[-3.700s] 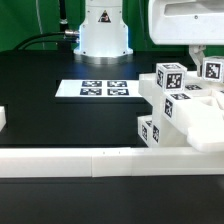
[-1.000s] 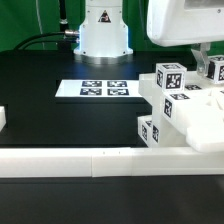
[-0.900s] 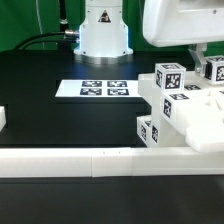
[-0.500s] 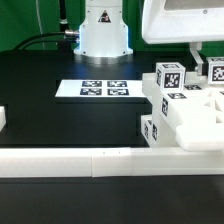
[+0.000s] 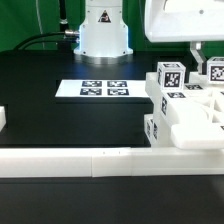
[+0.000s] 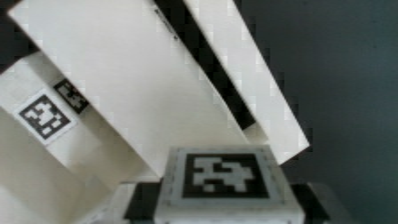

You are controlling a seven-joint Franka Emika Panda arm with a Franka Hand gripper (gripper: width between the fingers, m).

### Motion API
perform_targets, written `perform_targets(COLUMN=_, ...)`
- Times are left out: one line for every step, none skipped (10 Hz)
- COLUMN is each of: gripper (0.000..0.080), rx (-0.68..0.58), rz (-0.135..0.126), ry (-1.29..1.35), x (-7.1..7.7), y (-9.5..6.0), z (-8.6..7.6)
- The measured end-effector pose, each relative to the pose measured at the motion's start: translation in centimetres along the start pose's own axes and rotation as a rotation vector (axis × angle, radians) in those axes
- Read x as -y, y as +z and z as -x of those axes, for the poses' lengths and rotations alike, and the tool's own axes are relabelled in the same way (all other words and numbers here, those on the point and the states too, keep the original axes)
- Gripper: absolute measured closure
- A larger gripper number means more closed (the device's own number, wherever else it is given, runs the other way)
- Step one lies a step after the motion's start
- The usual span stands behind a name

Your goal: Assemble chair

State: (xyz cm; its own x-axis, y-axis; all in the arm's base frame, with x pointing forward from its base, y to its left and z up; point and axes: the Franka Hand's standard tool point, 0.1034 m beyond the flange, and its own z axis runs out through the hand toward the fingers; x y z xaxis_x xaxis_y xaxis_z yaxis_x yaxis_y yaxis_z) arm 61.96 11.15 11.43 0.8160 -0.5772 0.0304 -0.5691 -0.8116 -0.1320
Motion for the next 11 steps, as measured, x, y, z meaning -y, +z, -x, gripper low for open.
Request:
perform_targets(gripper=0.0531, rx=0.001, rz=-0.012, ry=0.138, x=0.09, y=0.0, z=0.08)
perform_targets(gripper=0.0531, rx=0.007, rz=-0.02, ry=0.261, x=0.06, y=0.0, z=0.24)
perform_targets(gripper=0.0531, rx=0.011, rz=-0.018, ry=0.371, x=0.15, y=0.01, z=0.45)
perform_targets(gripper=0.0531, rx=0.023, rz=-0.025, ry=0.535, x=0.35, y=0.04, z=0.69)
perform_targets(gripper=0.0531, rx=0.039, rz=-0.034, ry=0.727, x=0.61, y=0.09, z=0.9)
perform_targets(gripper=0.0531, rx=0.042, rz=-0.034, ry=0.804, x=0.68, y=0.08, z=0.93)
perform_targets(gripper=0.0521, rx=0.044, rz=-0.036, ry=0.795, x=0.69, y=0.07, z=0.92)
perform_targets(gripper=0.0521, rx=0.044, rz=-0.036, ry=0.743, x=0.68, y=0.09, z=0.94)
perform_targets(gripper=0.0332, rx=0.046, rz=-0.035, ry=0.705, x=0.75, y=0.01, z=0.93)
perform_targets(gripper=0.0332, rx=0.052, rz=-0.03, ry=0.643, x=0.83, y=-0.02, z=1.08)
perform_targets(gripper=0.0192, rx=0.05, rz=-0.032, ry=0.547, x=0.78, y=0.03, z=1.05)
